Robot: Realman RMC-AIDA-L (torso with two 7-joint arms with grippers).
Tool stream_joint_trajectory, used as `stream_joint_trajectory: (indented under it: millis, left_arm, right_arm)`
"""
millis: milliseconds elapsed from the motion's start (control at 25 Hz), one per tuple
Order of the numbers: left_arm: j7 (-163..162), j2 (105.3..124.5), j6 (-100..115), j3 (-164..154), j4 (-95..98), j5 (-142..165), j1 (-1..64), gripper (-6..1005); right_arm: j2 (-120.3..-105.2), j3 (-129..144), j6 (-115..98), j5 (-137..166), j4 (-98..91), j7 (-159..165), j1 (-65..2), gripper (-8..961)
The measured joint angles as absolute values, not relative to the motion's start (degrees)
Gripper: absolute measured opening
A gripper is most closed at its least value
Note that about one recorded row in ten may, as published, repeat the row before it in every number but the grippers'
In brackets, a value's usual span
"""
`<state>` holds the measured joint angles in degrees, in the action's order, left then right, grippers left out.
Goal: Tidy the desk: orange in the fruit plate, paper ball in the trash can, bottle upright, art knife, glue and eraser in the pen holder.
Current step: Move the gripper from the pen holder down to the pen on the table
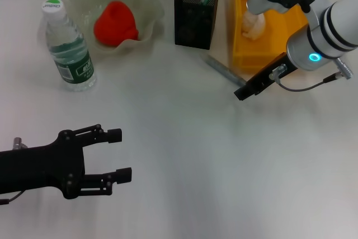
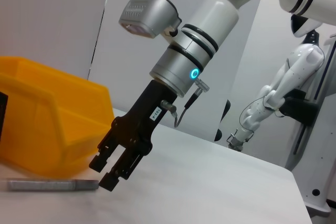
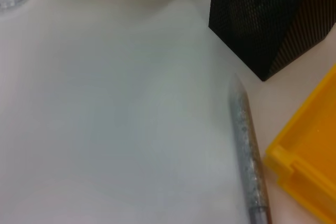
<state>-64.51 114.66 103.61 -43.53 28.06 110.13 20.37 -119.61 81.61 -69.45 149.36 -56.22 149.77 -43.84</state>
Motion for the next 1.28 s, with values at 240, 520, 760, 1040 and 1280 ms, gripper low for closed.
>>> stream_joint_trajectory:
  millis: [240,520,760,1040,1280]
  left_arm:
    - [-64.49,114.56,103.8,-43.41,28.08,110.12,20.39,860]
    - [-64.34,114.5,103.89,-43.41,28.12,110.11,20.46,861]
    - [-64.34,114.47,103.89,-43.42,28.12,110.11,20.47,861]
    - [-64.51,114.43,103.89,-43.42,28.12,110.01,20.49,860]
    - [-64.52,114.43,103.9,-43.42,28.13,109.85,20.48,860]
  right_arm:
    - [-119.62,83.13,-67.02,149.0,-54.84,149.77,-43.83,633]
    - [-119.62,83.68,-66.09,148.96,-53.94,149.77,-43.74,633]
    - [-119.68,84.01,-65.07,148.96,-53.4,149.77,-43.78,495]
    - [-119.71,84.03,-64.34,148.97,-53.05,149.77,-43.73,393]
    - [-119.71,84.36,-63.48,149.19,-52.55,149.77,-43.77,368]
